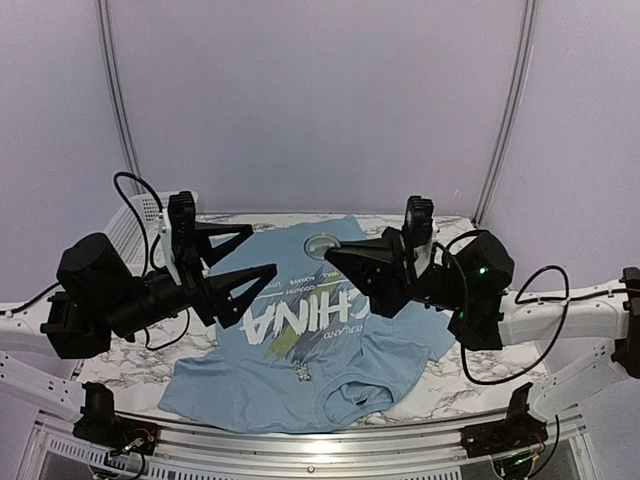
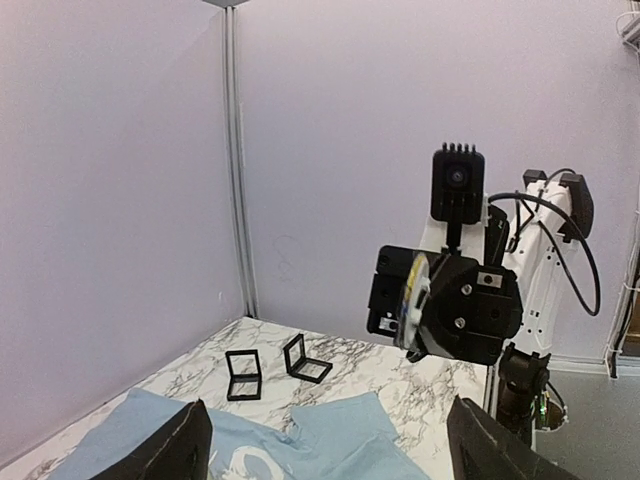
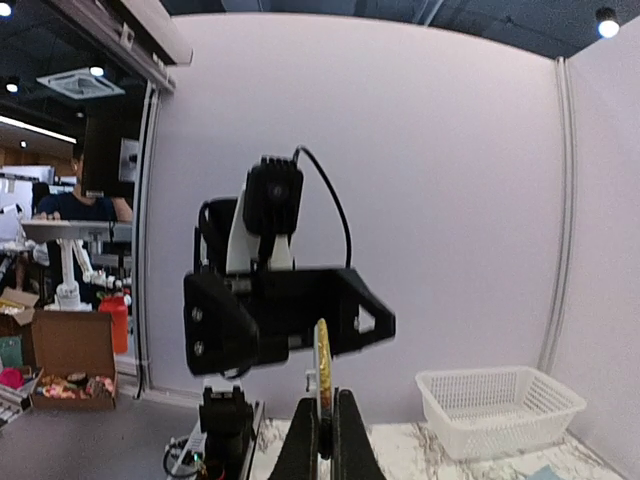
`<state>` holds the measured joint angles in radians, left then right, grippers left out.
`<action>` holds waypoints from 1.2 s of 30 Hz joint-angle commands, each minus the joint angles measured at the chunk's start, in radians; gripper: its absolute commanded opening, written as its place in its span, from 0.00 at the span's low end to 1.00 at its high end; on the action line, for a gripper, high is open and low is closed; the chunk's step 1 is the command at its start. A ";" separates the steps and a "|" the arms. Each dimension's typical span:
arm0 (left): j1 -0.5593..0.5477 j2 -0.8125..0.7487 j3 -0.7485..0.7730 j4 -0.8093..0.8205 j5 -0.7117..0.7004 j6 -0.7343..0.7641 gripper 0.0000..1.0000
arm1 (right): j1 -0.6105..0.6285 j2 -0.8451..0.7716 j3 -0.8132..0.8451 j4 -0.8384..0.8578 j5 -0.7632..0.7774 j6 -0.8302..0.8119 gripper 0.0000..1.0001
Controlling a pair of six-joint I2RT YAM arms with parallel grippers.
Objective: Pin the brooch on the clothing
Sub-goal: Pass from the right arm to the left
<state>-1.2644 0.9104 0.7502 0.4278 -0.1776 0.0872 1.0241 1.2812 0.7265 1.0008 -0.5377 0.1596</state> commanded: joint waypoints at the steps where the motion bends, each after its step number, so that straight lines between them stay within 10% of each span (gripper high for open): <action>1: -0.001 0.105 0.060 0.154 0.097 0.018 0.84 | 0.014 0.069 0.051 0.379 0.039 0.162 0.00; 17: -0.001 0.245 0.184 0.233 0.244 0.006 0.45 | 0.027 0.132 0.119 0.358 -0.016 0.180 0.00; 22: -0.001 0.266 0.204 0.233 0.255 -0.007 0.15 | 0.028 0.132 0.123 0.346 -0.027 0.176 0.00; 36: 0.000 0.265 0.216 0.240 0.287 0.006 0.16 | 0.028 0.139 0.145 0.298 -0.059 0.172 0.00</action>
<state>-1.2644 1.1797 0.9337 0.6247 0.0891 0.0895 1.0409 1.4155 0.8352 1.3212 -0.5823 0.3225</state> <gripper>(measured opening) 0.163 0.002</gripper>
